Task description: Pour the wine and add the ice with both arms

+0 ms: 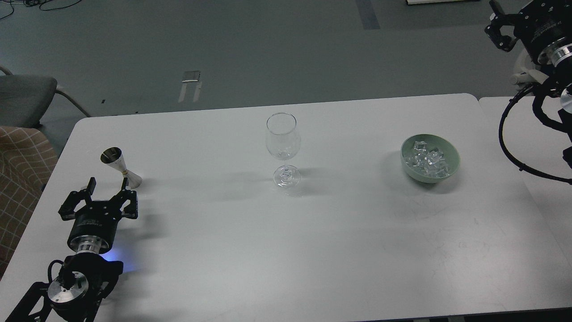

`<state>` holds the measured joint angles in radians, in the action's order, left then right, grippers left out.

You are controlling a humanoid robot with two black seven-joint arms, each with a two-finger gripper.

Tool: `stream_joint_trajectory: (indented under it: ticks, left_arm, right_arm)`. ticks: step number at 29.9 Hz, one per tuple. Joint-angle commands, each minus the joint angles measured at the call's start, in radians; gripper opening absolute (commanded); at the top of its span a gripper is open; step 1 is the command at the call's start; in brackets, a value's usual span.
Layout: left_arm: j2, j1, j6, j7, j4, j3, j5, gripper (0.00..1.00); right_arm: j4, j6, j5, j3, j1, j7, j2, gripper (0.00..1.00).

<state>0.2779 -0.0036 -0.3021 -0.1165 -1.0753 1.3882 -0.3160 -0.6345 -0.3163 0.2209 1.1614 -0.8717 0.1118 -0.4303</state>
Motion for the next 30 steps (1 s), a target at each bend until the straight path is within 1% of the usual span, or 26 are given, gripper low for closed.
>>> stream_joint_trajectory:
  ticks: [1, 17, 19, 23, 30]
  left_arm:
    - [0.0, -0.009, 0.003, 0.0, 0.0, -0.001, 0.0, 0.68]
    - [-0.019, -0.024, 0.004, 0.0, 0.012, -0.003, 0.011, 0.68]
    - [-0.019, -0.03, 0.003, 0.0, 0.028, -0.003, 0.012, 0.68]
    - [-0.02, -0.055, 0.001, 0.005, 0.095, -0.001, 0.014, 0.68]
    - [-0.02, -0.064, 0.001, 0.005, 0.12, -0.003, 0.014, 0.68]
  right_arm:
    - [-0.002, 0.005, -0.002, 0.003, -0.001, -0.001, -0.007, 1.0]
    - [-0.008, 0.005, 0.0, 0.003, 0.0, -0.001, -0.01, 1.0]
    - [-0.008, 0.005, 0.0, 0.003, 0.0, -0.001, -0.01, 1.0]
    - [-0.008, 0.005, -0.002, 0.004, -0.001, -0.001, -0.008, 1.0]
    - [-0.007, 0.005, 0.0, 0.003, 0.0, -0.001, -0.01, 1.0]
